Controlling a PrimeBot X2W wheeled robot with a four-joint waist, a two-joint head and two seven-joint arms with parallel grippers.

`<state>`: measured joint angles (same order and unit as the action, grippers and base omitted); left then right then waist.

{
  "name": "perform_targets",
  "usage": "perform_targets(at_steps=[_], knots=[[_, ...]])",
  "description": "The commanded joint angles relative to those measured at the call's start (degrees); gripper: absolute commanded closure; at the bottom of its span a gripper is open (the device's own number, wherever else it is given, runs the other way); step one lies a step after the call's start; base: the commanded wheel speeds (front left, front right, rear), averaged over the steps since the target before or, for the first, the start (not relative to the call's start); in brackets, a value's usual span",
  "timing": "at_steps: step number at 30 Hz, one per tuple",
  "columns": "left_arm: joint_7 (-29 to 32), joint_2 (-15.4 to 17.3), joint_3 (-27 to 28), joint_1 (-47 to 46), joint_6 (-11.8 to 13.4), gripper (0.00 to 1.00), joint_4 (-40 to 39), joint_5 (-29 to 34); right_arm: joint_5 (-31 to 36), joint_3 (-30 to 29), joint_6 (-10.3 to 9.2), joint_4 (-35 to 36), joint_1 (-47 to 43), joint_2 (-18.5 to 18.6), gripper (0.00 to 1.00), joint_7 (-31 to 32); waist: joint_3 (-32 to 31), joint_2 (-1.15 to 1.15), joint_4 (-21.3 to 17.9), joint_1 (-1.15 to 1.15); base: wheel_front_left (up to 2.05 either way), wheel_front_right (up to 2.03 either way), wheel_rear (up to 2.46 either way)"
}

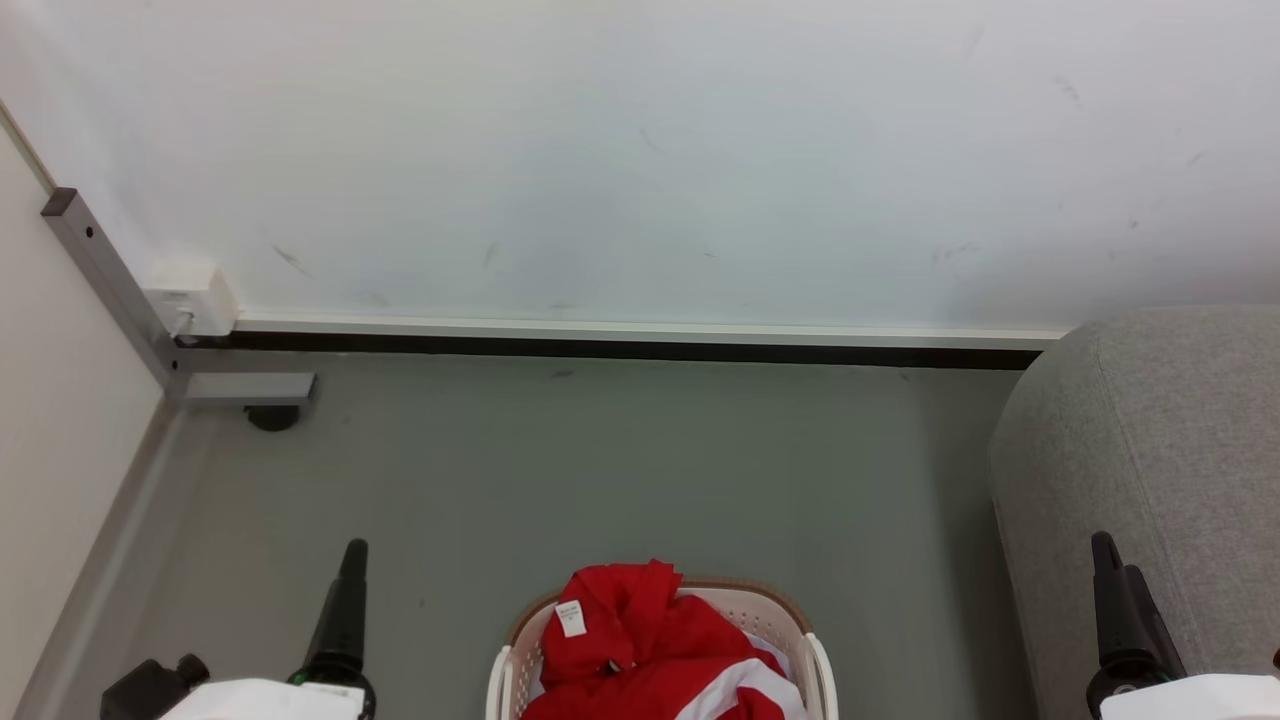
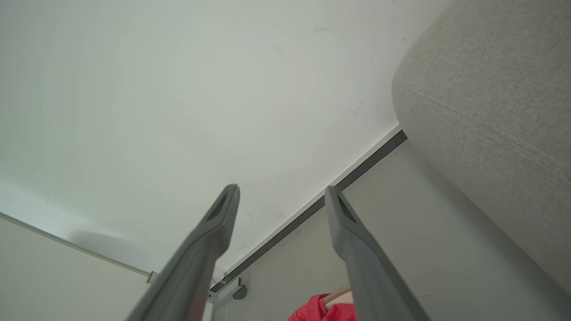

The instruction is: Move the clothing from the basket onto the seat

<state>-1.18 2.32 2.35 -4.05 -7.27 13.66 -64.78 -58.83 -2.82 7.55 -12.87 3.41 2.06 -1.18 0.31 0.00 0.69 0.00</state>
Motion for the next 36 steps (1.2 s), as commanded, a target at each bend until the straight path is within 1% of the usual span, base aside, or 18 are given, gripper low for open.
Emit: perform_targets(at_steps=[1, 9, 20, 29, 30, 31, 36], knots=[[-0.6, 0.6, -0.2, -0.4, -0.2, 0.00, -1.1, 2.5, 2.7, 0.2, -0.03, 1.1, 0.6, 0.6, 0.00, -0.6, 0.0, 0.00, 0.0, 0.00, 0.00, 0.00, 0.00], [-2.3, 1.0, -1.1, -0.1, -0.2, 0.00, -1.3, 10.5, 10.5, 0.8, -0.04, 0.0, 0.7, 0.7, 0.00, -2.3, 0.0, 0.00, 0.2, 0.00, 0.00, 0.00, 0.00], [-4.3, 1.7, -1.8, 0.0, -0.2, 0.00, -1.5, 19.6, 20.1, 1.7, -0.05, -1.6, 1.1, 0.8, 0.00, -4.3, -0.1, 0.00, 0.6, 0.00, 0.00, 0.00, 0.00], [-5.9, 2.3, -2.9, 0.2, -0.2, 0.00, -2.2, 26.7, 27.1, 1.7, -0.06, -3.0, 1.3, 0.8, 0.00, -5.9, 0.0, 0.00, 0.5, 0.00, 0.00, 0.00, 0.00], [-5.9, 2.3, -2.9, 0.2, -0.2, 0.00, -2.2, 26.7, 27.1, 1.7, -0.06, -3.0, 1.3, 0.8, 0.00, -5.9, 0.0, 0.00, 0.5, 0.00, 0.00, 0.00, 0.00], [-6.2, 2.5, -3.2, 0.3, -0.2, 0.00, -2.3, 28.4, 28.4, 1.7, -0.06, -3.4, 1.3, 0.8, 0.00, -6.3, -0.1, 0.00, 0.5, 0.00, 0.00, 0.00, 0.00], [-7.0, 2.9, -3.8, 0.4, -0.2, 0.00, -2.1, 32.2, 32.1, 1.7, -0.06, -4.6, 1.2, 0.8, 0.00, -7.0, -0.1, 0.00, 0.3, 0.00, 0.00, 0.00, 0.00]])
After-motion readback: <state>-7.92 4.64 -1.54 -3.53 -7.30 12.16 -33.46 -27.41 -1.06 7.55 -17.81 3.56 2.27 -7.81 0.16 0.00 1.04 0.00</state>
